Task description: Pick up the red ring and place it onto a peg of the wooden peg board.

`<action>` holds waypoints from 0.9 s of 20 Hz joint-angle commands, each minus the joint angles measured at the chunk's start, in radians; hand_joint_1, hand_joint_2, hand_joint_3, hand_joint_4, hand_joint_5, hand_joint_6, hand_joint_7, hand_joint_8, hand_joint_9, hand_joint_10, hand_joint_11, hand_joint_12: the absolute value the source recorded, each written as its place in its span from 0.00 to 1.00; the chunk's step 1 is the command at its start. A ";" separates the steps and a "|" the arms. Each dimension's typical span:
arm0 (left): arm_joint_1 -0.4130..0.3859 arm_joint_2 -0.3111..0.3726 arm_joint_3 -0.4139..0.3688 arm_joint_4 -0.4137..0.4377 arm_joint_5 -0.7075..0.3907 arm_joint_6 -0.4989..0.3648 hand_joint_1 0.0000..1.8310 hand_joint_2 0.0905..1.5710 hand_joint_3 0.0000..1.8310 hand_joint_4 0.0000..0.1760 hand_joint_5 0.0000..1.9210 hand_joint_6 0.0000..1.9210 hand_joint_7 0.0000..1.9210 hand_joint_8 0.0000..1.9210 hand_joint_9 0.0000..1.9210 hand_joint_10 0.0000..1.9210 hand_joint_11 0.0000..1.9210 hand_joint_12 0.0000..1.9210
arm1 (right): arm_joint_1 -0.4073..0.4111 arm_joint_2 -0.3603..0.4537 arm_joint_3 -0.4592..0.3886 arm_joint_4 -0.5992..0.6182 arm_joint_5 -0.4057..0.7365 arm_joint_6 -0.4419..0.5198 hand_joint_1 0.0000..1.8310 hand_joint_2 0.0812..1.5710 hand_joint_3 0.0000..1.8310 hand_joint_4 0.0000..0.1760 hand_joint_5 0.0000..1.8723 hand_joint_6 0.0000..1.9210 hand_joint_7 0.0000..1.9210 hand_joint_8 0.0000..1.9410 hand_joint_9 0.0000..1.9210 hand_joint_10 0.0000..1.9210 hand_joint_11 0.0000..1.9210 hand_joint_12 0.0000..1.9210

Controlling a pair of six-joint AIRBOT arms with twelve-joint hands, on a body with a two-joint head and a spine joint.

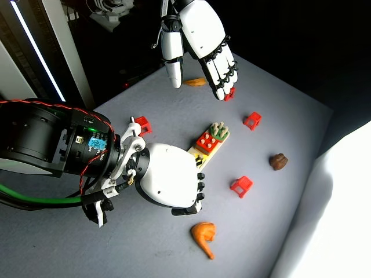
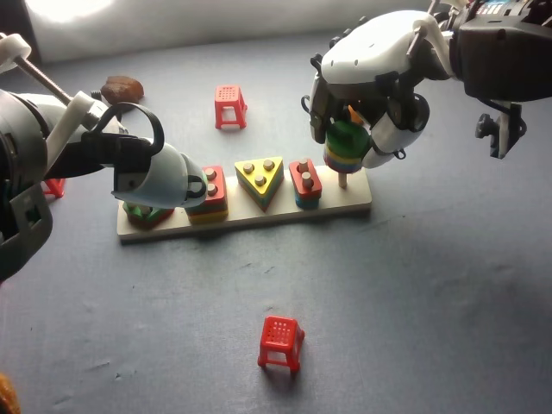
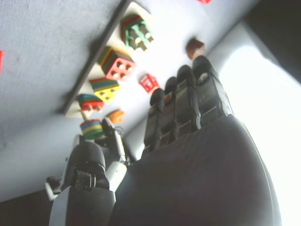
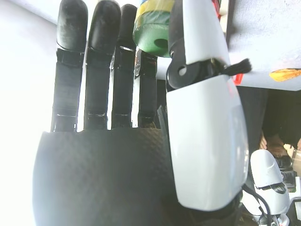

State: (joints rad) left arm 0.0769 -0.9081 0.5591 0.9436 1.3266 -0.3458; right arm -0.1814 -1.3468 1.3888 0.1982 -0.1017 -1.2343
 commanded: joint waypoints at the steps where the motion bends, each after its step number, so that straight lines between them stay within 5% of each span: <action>1: -0.006 0.000 0.003 0.085 0.006 0.000 0.01 0.79 0.00 0.00 0.05 0.00 0.04 0.00 0.04 0.00 0.00 0.08 | 0.010 0.002 0.000 0.002 0.057 0.002 0.75 0.69 0.00 0.00 0.52 0.54 0.53 0.42 0.48 0.62 0.40 0.70; 17: -0.005 -0.001 0.002 0.085 0.006 -0.001 0.00 0.78 0.00 0.00 0.06 0.00 0.05 0.00 0.05 0.00 0.00 0.14 | 0.011 -0.011 0.002 0.001 0.093 -0.050 0.75 0.68 0.00 0.00 0.52 0.53 0.53 0.42 0.48 0.60 0.41 0.67; 18: -0.005 -0.001 0.002 0.085 0.006 -0.001 0.00 0.79 0.00 0.00 0.06 0.00 0.05 0.00 0.05 0.00 0.00 0.11 | 0.009 -0.023 0.020 0.001 0.093 -0.050 0.68 0.70 0.00 0.00 0.50 0.57 0.52 0.46 0.47 0.39 0.38 0.65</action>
State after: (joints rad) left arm 0.0769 -0.9081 0.5591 0.9436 1.3270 -0.3458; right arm -0.1783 -1.3750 1.4059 0.1959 -0.1165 -1.2816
